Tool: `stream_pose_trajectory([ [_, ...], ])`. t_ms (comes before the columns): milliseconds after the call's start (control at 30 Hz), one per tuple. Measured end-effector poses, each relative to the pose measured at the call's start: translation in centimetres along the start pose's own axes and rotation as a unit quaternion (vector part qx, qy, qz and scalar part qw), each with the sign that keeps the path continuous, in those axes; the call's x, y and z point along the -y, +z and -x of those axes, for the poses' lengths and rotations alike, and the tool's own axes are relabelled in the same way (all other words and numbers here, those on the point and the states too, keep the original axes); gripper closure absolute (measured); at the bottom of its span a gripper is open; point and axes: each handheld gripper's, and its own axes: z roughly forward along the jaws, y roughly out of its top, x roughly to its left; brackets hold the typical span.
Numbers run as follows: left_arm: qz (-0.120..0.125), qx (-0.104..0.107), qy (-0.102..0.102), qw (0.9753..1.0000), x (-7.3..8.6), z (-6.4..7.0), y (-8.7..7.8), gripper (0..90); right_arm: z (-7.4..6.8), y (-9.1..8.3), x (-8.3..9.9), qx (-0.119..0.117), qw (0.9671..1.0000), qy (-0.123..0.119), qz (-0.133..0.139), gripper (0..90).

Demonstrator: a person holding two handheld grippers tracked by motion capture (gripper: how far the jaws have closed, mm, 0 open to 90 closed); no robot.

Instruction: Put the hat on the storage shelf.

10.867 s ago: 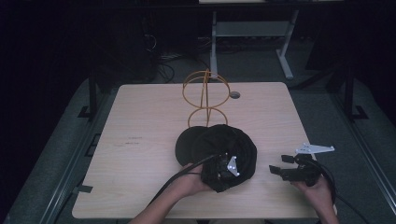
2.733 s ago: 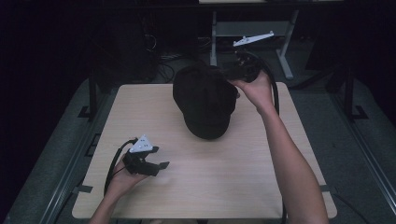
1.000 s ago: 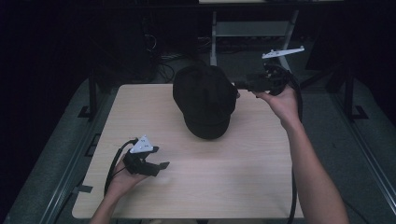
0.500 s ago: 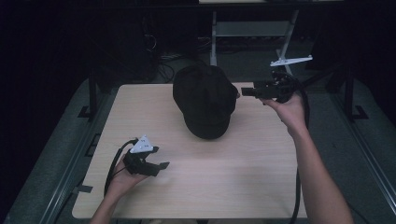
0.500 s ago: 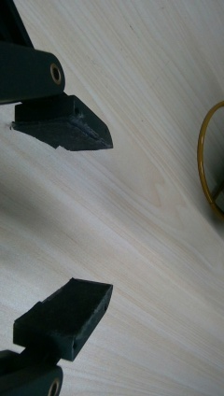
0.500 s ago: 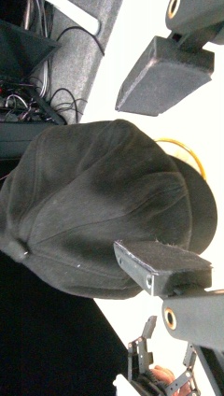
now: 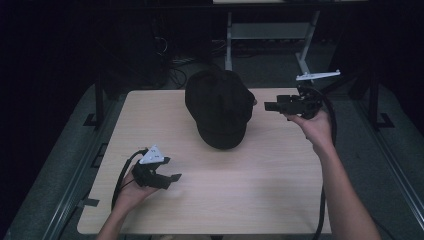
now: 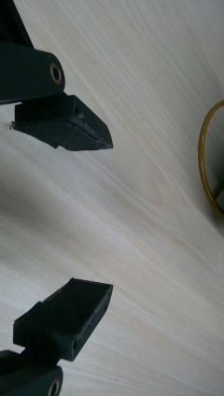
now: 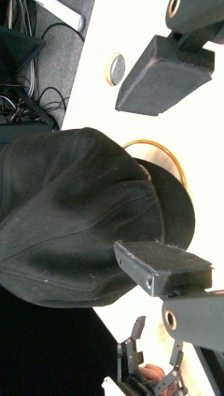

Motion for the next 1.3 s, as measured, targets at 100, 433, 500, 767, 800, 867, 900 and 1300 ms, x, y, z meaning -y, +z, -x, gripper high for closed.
stream_pose_trajectory([
  [100,-0.001,0.000,0.000,1.0000,0.0,0.0,0.0,24.7,0.2,0.0,0.6,0.000,1.0000,0.004,-0.002,25.6],
  [433,-0.004,0.000,0.002,1.0000,0.0,0.0,0.1,24.7,1.1,-0.5,2.5,0.002,0.9998,0.018,-0.010,25.2],
  [500,-0.004,0.001,0.001,1.0000,0.0,0.1,0.1,24.7,1.3,-0.5,2.8,0.003,0.9997,0.020,-0.011,25.2],
  [767,-0.004,0.001,0.001,1.0000,0.0,0.1,0.2,24.7,1.7,-1.0,4.0,0.007,0.9995,0.027,-0.013,25.2],
  [800,-0.004,0.001,-0.001,1.0000,0.0,0.1,0.2,24.7,1.8,-1.1,4.1,0.007,0.9995,0.029,-0.013,25.2],
  [867,-0.006,0.002,0.001,1.0000,0.0,0.2,0.3,24.7,1.9,-1.2,4.3,0.007,0.9994,0.031,-0.013,25.1],
  [900,-0.006,0.002,0.002,1.0000,0.0,0.2,0.3,24.7,1.9,-1.2,4.5,0.009,0.9994,0.032,-0.014,25.1],
  [1300,-0.007,0.003,0.002,1.0000,0.0,0.2,0.4,24.5,2.6,-2.1,6.3,0.011,0.9989,0.042,-0.014,25.0],
])
